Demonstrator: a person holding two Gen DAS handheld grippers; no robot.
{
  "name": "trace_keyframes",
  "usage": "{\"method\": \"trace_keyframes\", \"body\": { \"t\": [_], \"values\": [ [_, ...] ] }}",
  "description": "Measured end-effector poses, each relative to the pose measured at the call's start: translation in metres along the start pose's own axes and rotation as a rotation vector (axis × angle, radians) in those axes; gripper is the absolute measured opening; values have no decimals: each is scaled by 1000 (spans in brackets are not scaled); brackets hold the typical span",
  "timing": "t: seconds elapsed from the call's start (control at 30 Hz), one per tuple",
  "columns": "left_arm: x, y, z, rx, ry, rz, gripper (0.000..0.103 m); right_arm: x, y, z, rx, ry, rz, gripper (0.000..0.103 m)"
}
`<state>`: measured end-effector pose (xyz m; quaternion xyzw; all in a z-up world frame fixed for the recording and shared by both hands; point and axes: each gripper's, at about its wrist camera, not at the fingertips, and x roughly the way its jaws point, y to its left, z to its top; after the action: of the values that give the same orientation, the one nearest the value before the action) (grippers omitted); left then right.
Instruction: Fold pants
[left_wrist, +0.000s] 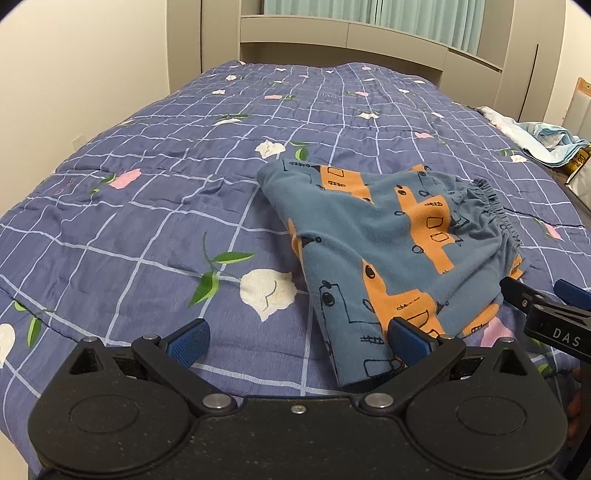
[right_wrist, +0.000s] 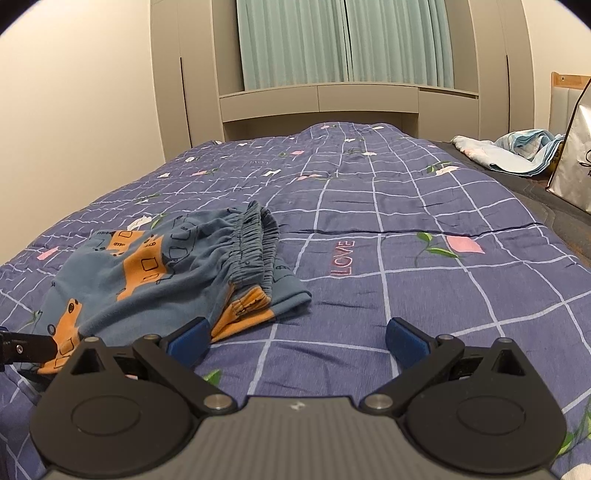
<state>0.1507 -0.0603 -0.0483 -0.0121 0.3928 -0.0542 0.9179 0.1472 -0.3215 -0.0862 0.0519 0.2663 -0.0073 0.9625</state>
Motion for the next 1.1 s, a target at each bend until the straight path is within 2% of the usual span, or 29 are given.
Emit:
{"method": "trace_keyframes", "body": {
  "t": [0.27, 0.43, 0.53, 0.67, 0.9, 1.1],
  "values": [
    [-2, 0, 0, -4, -1, -5, 102, -1, 1, -1, -3, -6, 2, 103],
    [-5, 0, 3, -13, -23, -15, 102, -19, -7, -5, 41, -110, 64, 103],
    [-3, 0, 8, -20, -31, -28, 102, -21, -11, 0, 59, -130, 94, 103],
    [6, 0, 18, -30, -29, -33, 102, -10, -12, 13, 55, -103, 175, 103],
    [30, -5, 41, -48, -21, -39, 102, 35, -13, 52, -24, 7, 307, 103],
    [52, -4, 51, -74, 3, -50, 102, 83, -21, 83, 6, 116, 420, 103]
  ]
}}
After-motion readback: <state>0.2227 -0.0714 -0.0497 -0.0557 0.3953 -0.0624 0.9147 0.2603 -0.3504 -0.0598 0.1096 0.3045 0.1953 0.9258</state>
